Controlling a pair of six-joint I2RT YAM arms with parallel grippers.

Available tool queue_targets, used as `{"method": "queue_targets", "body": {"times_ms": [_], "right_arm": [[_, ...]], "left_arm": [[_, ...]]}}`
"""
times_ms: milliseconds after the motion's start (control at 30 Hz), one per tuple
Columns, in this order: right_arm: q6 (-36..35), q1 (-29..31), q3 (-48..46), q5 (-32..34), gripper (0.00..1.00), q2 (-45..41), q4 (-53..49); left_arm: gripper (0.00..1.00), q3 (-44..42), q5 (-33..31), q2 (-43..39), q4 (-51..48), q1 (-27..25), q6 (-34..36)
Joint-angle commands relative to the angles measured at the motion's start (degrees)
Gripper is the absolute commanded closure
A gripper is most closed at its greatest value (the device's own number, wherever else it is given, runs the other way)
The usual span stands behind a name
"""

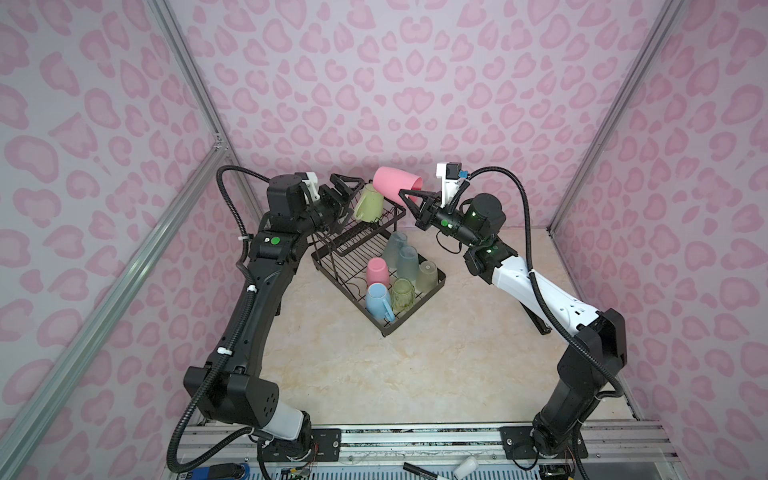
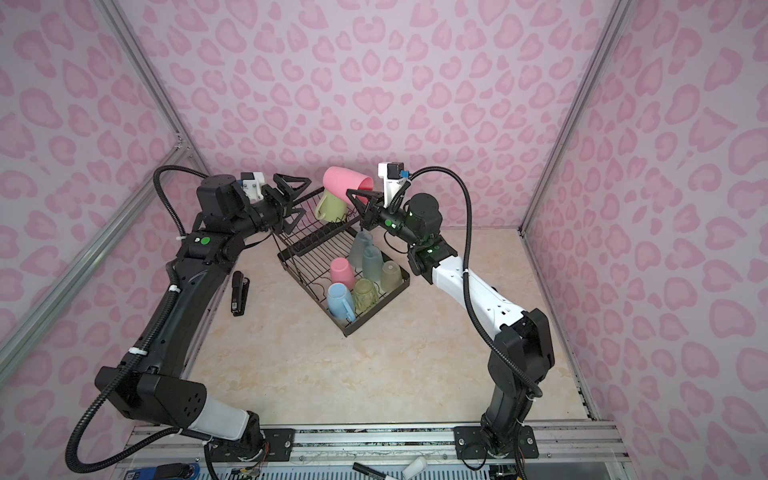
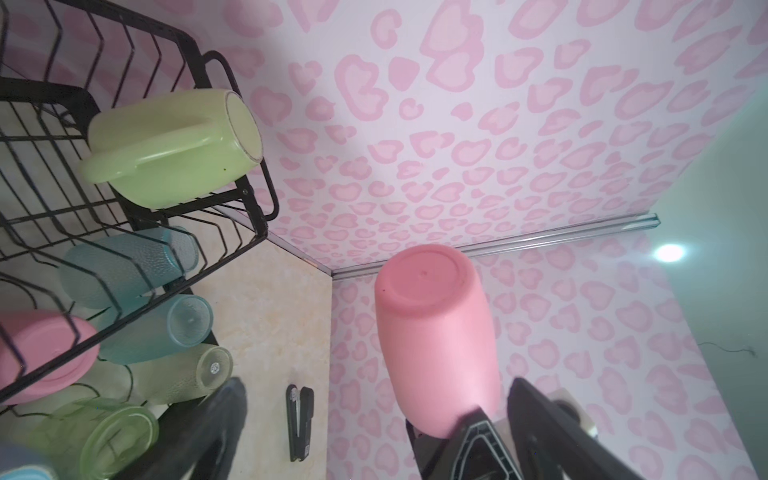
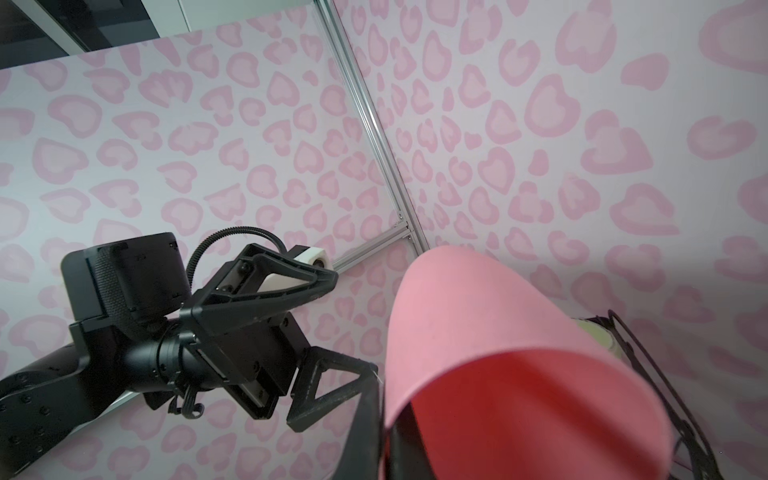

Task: Load the cups into the dish rack
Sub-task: 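Lift the pink cup toward the upper tier while the left gripper rises, then grasp the pink cup's base with the left gripper beside the right gripper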

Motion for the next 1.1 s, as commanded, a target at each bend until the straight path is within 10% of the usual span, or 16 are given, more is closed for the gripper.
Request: {"method": "queue_targets", "body": {"times_ms": [0,700,1067], "right_arm": [[4.0,0.1,1.1,-3.4,1.00,2.1,8.6],[2.2,3.7,9.2,-5.8,1.00,7.2,-1.5],[3.7,3.6,12.4,-6.8,1.00,10.4,-2.6]], "left_arm": [[0.00,-0.6,2.3,1.3,9.4,-0.1,-7.1],[0.07,0.4,1.3,6.4,15.7,-1.5,-9.2],[0.41,0.5,0.5,6.8,17.5,-2.0,-7.1]]}}
